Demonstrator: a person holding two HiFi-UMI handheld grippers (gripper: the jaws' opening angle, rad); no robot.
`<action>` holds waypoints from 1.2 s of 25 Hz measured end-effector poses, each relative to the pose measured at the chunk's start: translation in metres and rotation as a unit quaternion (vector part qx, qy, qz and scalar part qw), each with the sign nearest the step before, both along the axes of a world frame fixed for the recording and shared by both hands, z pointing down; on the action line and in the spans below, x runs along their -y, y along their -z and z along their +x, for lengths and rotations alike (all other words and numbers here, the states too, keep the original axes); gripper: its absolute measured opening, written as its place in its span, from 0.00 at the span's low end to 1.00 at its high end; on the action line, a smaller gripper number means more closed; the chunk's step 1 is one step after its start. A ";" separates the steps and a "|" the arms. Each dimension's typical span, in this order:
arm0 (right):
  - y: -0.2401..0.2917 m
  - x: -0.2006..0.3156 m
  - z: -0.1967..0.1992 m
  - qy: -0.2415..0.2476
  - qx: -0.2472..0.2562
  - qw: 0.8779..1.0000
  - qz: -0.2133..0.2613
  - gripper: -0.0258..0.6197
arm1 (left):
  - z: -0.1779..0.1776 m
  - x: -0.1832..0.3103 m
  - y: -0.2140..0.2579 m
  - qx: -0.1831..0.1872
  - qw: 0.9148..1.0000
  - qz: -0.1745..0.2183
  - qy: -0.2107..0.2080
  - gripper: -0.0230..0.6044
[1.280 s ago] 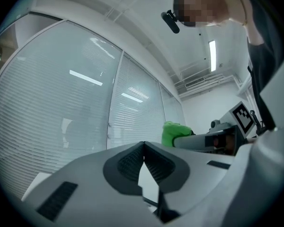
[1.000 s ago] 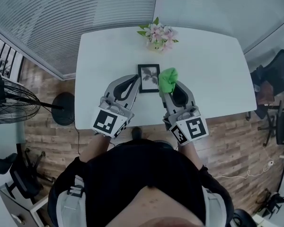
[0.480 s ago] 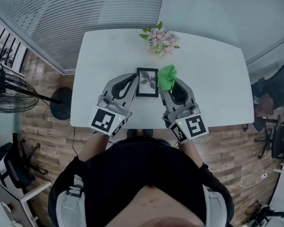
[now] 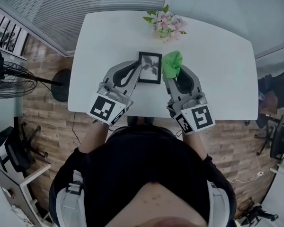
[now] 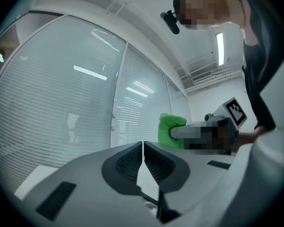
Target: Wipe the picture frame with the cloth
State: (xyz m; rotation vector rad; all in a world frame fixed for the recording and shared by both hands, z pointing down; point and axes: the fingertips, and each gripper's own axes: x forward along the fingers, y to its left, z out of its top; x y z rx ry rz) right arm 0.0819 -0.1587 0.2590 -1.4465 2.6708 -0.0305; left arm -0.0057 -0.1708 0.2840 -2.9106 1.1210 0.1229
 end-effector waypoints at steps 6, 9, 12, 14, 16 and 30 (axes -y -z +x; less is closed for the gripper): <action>-0.011 0.002 0.007 -0.003 0.002 1.000 -0.016 0.19 | 0.009 0.000 -0.029 0.018 0.999 -0.035 -0.023 0.13; -0.012 0.003 0.010 -0.006 0.002 1.000 -0.018 0.19 | 0.013 0.001 -0.052 0.034 0.996 -0.068 -0.040 0.30; -0.014 0.004 0.012 -0.007 0.003 1.000 -0.021 0.19 | 0.013 0.002 -0.071 0.044 0.994 -0.093 -0.043 0.37; -0.017 0.005 0.013 -0.007 0.003 1.000 -0.024 0.19 | 0.013 0.005 -0.084 0.048 0.992 -0.108 -0.043 0.42; -0.018 0.006 0.013 -0.007 0.003 1.000 -0.026 0.19 | 0.016 0.006 -0.097 0.059 0.988 -0.129 -0.055 0.50; -0.026 0.006 0.007 -0.003 0.003 0.999 -0.035 0.19 | 0.018 0.006 -0.173 0.146 0.969 -0.187 -0.065 0.60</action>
